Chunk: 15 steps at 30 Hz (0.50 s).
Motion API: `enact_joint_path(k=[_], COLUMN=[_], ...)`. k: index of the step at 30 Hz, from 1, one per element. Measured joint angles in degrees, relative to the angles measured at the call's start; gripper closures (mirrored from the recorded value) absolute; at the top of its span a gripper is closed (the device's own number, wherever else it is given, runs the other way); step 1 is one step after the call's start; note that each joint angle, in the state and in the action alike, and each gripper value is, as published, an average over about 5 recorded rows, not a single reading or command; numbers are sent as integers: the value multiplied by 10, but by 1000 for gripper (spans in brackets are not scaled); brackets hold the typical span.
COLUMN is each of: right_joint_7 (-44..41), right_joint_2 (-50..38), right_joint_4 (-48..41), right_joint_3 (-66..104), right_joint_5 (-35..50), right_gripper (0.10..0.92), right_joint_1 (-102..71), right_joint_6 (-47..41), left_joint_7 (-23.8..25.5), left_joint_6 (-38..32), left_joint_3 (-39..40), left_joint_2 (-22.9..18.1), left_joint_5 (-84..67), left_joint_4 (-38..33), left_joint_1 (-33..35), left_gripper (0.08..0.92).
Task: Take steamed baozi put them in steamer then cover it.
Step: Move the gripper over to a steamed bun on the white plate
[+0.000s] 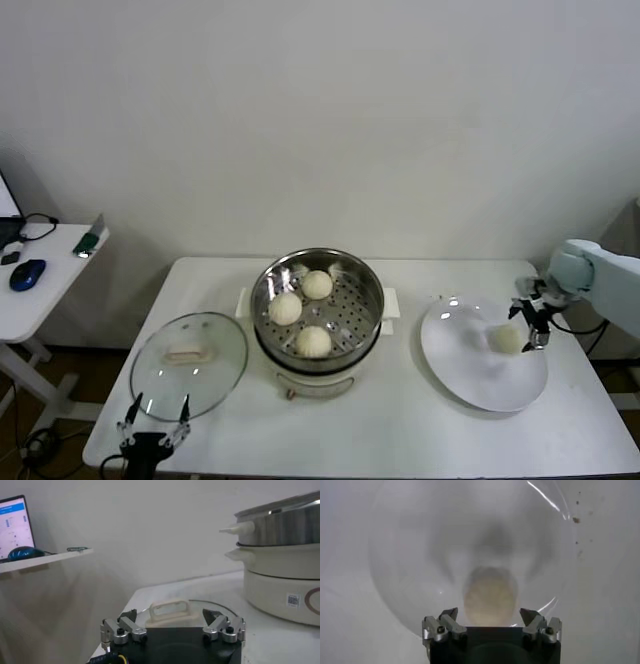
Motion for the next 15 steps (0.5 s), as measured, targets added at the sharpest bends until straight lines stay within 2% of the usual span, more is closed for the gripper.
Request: enact_joint_path(k=[5,12,15], right_joint_7=[6,10,11], right_joint_2=[8,14,14], right_joint_4=[-16,-27,-27], right_joint_3=[21,37,41], right_joint_5=[-5,-10,-10], right_gripper=[205,337,360], right_joint_1=[-20,-34,-37], right_joint_6=[0,-1,-2], left_joint_7=[-1,-2,-2], left_joint_6=[0,-1,-1], left_joint_3=[0,0,0], left_joint_2=[0,0,0], left_joint_5=[1,1,1], left_joint_4=[-1,-1,-2], left_joint_1=[1,1,0], left_gripper=[177,177,177])
